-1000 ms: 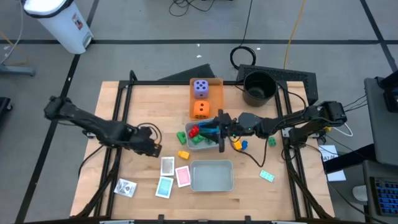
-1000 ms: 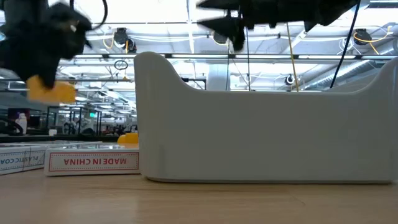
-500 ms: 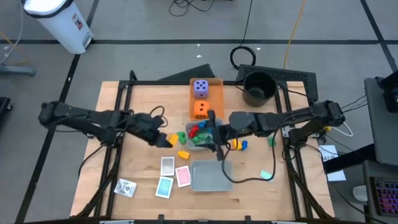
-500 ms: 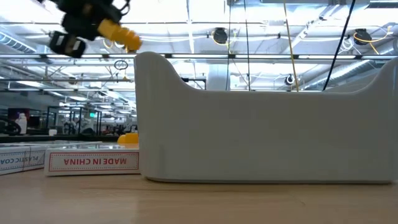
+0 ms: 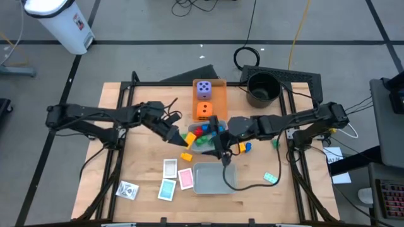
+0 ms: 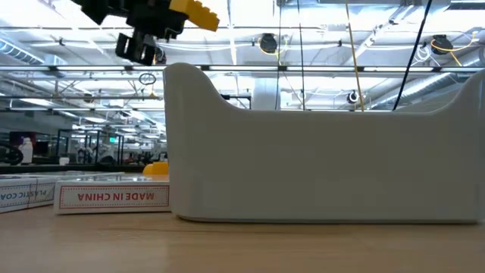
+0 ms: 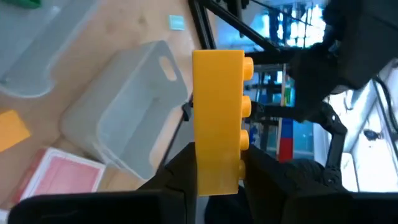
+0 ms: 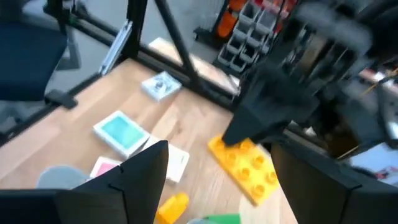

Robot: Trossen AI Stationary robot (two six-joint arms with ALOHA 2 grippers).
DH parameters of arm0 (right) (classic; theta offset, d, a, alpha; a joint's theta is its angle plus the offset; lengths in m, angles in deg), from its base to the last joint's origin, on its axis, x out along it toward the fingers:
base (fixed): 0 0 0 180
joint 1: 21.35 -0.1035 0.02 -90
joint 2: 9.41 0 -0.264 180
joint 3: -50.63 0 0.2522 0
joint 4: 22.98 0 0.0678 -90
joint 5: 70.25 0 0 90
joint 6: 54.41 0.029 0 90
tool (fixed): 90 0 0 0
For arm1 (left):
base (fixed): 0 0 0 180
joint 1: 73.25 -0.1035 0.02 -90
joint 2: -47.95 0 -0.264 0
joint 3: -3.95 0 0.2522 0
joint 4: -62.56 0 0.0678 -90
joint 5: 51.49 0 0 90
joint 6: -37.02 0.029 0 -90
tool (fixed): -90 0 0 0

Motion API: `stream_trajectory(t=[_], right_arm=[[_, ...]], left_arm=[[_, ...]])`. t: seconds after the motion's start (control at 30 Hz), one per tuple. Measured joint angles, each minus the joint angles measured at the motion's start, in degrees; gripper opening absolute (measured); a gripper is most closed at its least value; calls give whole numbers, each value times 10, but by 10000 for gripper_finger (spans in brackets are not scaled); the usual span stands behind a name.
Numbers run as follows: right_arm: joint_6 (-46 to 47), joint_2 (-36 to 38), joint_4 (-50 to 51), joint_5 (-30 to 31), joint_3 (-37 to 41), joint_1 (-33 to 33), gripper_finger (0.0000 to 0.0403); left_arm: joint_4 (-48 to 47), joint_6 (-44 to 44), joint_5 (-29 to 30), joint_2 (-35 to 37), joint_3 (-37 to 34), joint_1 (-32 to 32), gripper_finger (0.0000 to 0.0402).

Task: Pick & Place Toys
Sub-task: Put the left yellow game piece into the top gray bin

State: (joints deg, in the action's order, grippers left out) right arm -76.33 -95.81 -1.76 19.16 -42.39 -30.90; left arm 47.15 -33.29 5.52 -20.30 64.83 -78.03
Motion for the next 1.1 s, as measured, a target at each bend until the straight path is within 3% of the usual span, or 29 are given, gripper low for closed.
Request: stream_trajectory(t=[0.33, 0.6, 0.83, 1.1], right_arm=[[1, -7, 18, -11, 0, 2, 268], [-3, -8, 44, -5, -1, 1, 267], [-26, -8, 54, 6, -1, 1, 258], [-34, -8, 53, 6, -1, 1, 212]], left_arm=[[-16, 51, -55, -122, 141, 4, 100], [-160, 132, -81, -171, 242, 4, 99], [-178, 138, -81, -171, 249, 4, 100], [-184, 139, -81, -171, 249, 4, 103]])
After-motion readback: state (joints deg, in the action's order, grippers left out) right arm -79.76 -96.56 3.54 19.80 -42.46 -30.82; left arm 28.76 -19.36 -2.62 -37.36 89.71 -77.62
